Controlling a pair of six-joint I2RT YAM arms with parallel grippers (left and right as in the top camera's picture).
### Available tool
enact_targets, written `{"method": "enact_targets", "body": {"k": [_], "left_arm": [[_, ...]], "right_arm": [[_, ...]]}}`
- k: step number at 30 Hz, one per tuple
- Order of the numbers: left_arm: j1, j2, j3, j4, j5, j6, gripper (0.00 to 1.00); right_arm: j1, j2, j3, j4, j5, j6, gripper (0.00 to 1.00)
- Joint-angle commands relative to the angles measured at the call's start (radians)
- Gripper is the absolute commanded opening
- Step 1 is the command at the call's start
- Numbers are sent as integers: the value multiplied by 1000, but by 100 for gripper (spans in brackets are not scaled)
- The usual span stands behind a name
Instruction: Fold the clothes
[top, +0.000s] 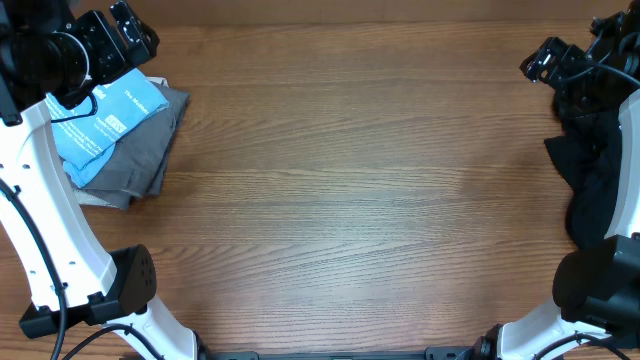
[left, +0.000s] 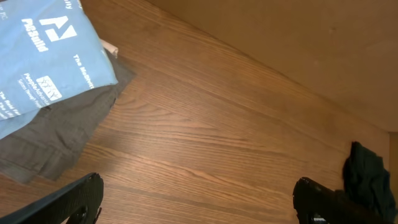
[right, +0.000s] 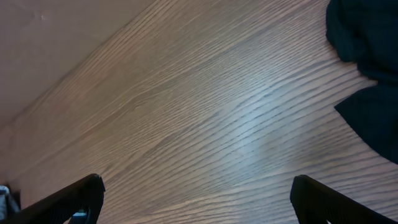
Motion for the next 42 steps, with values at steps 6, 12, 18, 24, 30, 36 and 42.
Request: {"method": "enact_targets", "body": {"k": [6, 12, 18, 24, 30, 36, 42], "left_arm": [[-13, -8, -4, -2, 29, 29, 100], [-13, -8, -4, -2, 29, 29, 100], [-13, -8, -4, -2, 29, 29, 100], [-13, -8, -4, -2, 29, 29, 100], [-13, -8, -4, -2, 29, 29, 100], [-13, -8, -4, -2, 29, 29, 100], [-13, -8, -4, -2, 29, 29, 100]], "right_arm": [[2, -2, 0, 5, 6, 1, 100], [2, -2, 0, 5, 6, 1, 100], [2, -2, 0, 5, 6, 1, 100], [2, -2, 0, 5, 6, 1, 100], [16, -4, 0, 5, 7, 1, 100], [142, -209, 0, 5, 6, 1, 100], [356, -512, 0, 5, 6, 1, 100]]}}
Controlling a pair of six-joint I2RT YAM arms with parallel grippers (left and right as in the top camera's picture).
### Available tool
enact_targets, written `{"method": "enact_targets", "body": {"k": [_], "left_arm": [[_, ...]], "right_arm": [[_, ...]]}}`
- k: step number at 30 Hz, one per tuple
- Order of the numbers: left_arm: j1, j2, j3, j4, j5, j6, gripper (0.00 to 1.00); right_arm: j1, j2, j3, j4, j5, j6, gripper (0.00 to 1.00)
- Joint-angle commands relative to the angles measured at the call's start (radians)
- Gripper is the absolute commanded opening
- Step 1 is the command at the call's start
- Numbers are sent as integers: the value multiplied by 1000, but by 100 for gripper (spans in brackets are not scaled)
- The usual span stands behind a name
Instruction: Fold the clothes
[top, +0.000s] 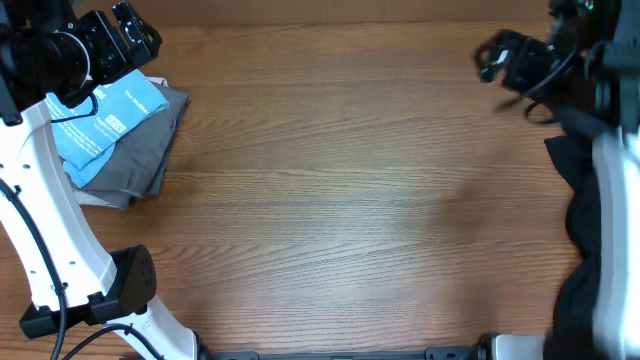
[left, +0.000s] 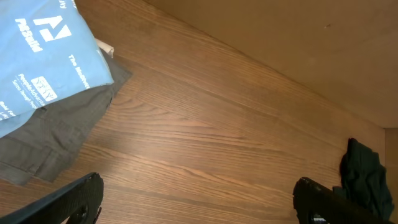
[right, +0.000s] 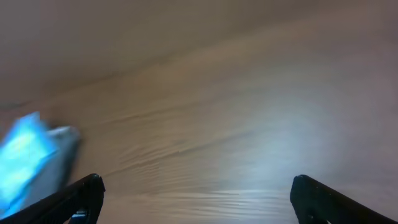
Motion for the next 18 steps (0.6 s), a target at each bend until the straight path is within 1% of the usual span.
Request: {"method": "enact_targets", "body": {"k": [1, 5, 8, 14, 18], "left_arm": [[-13, -8, -4, -2, 14, 22, 100], [-13, -8, -4, -2, 14, 22, 100], [-13, -8, -4, -2, 14, 22, 100], [-13, -8, -4, -2, 14, 22, 100], [-13, -8, -4, -2, 14, 22, 100]], "right_arm": [[102, -237, 20, 1, -2, -2, 100], [206, -442, 20, 0, 40, -6, 100], [238, -601, 20, -70, 41, -6, 100], [230, -870, 6, -211, 98, -7, 100], [182, -1015, -54, -236, 105, -7, 100]]}}
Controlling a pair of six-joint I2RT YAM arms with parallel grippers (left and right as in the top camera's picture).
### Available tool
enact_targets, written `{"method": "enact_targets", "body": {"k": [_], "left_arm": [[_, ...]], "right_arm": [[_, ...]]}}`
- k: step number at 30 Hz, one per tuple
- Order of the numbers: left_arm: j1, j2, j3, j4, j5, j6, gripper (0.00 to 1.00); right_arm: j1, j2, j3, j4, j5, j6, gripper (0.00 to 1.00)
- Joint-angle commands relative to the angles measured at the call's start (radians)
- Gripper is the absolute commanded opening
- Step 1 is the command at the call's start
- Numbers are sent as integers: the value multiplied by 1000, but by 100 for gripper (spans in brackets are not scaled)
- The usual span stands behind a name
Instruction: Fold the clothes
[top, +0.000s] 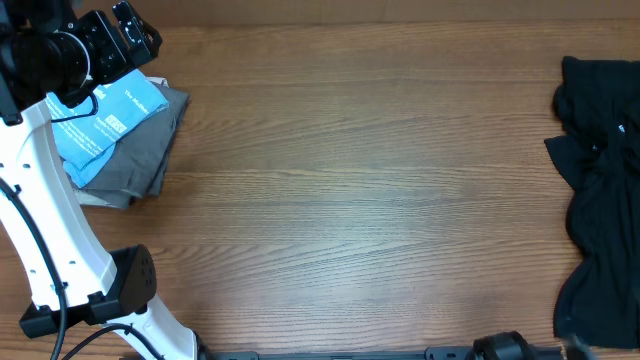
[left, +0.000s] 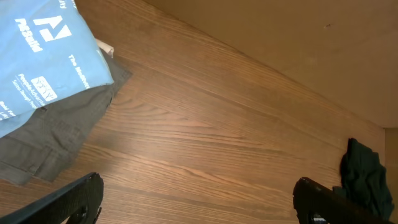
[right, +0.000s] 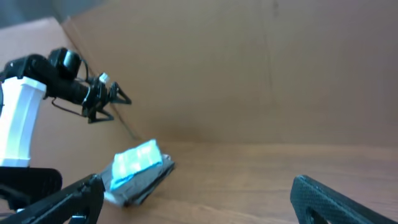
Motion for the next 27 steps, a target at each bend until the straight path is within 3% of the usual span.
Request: {"method": "enact_targets", "body": {"k": [1, 7, 11, 18, 27], "left_arm": [[-13, -8, -4, -2, 14, 22, 100], [-13, -8, -4, -2, 14, 22, 100], [-13, -8, -4, -2, 14, 22, 100], [-13, -8, -4, -2, 14, 22, 100], [-13, -8, -4, -2, 14, 22, 100]], "right_arm": [[-43, -93, -70, -9, 32, -3, 100], [-100, -270, -287, 9, 58, -3, 100], [-119, -372, -490, 108, 58, -3, 100], [-143, -541, -930, 478, 58, -4, 100], [-169, -539, -1344, 975, 54, -3, 100]]}}
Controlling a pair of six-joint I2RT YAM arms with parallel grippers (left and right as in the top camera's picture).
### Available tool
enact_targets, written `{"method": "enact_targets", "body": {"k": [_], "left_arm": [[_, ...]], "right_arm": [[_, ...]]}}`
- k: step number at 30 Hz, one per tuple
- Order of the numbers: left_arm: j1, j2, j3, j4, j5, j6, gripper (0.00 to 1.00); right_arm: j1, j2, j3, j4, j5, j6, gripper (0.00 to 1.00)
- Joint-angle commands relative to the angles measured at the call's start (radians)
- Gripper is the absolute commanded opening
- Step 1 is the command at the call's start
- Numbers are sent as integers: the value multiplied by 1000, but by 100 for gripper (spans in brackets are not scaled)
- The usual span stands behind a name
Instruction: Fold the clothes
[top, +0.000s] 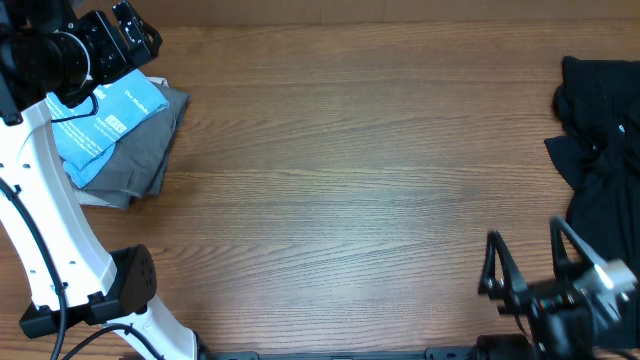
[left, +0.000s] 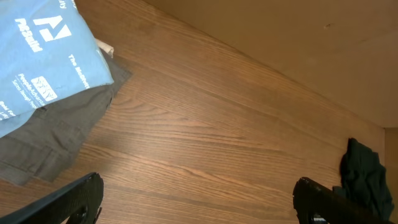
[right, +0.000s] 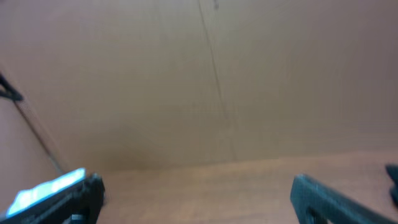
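A pile of black clothes (top: 598, 150) lies crumpled at the table's right edge and shows small in the left wrist view (left: 364, 180). A folded blue cloth (top: 105, 125) rests on a folded grey garment (top: 140, 155) at the far left; in the left wrist view, the blue cloth (left: 43, 56) covers the grey garment (left: 56, 134). My left gripper (top: 140, 28) hovers open by that stack, holding nothing (left: 199, 205). My right gripper (top: 527, 258) stands open and empty at the front right, apart from the black pile. Its wrist view (right: 199, 202) is blurred.
The wooden table (top: 360, 170) is bounded by a brown cardboard wall (right: 205, 81) along the back. A beige item (top: 95, 200) peeks out under the grey garment. The left arm's white link and base (top: 60, 250) stand at the front left.
My right gripper, almost wholly out of the overhead view before, now shows at the front right near the table's edge. Its camera now faces the wall, blurred. The left arm and clothes are unchanged.
My right gripper was open at the back right over the black pile. Then it was further left along the back edge. After that it was gone from the overhead view, and now it is at the front right. The left gripper stayed open by the folded stack.
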Motion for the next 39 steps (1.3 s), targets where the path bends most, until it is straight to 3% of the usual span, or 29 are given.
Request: {"method": "enact_targets", "body": {"k": [1, 9, 19, 25, 31, 39], "left_arm": [[-13, -8, -4, -1, 14, 22, 100], [-13, -8, -4, -1, 14, 22, 100], [-13, -8, -4, -1, 14, 22, 100], [-13, -8, -4, -1, 14, 22, 100], [-13, -8, -4, -1, 14, 22, 100], [-13, -8, -4, -1, 14, 22, 100]], "right_arm": [[-8, -10, -124, 121, 3, -3, 100], [-9, -11, -378, 418, 3, 0, 100], [-18, -11, -555, 546, 3, -7, 100], [-18, -11, -562, 494, -9, -114, 100], [-18, -11, -562, 363, -3, -319, 100], [-18, -11, -562, 365, 40, -318, 100]]}}
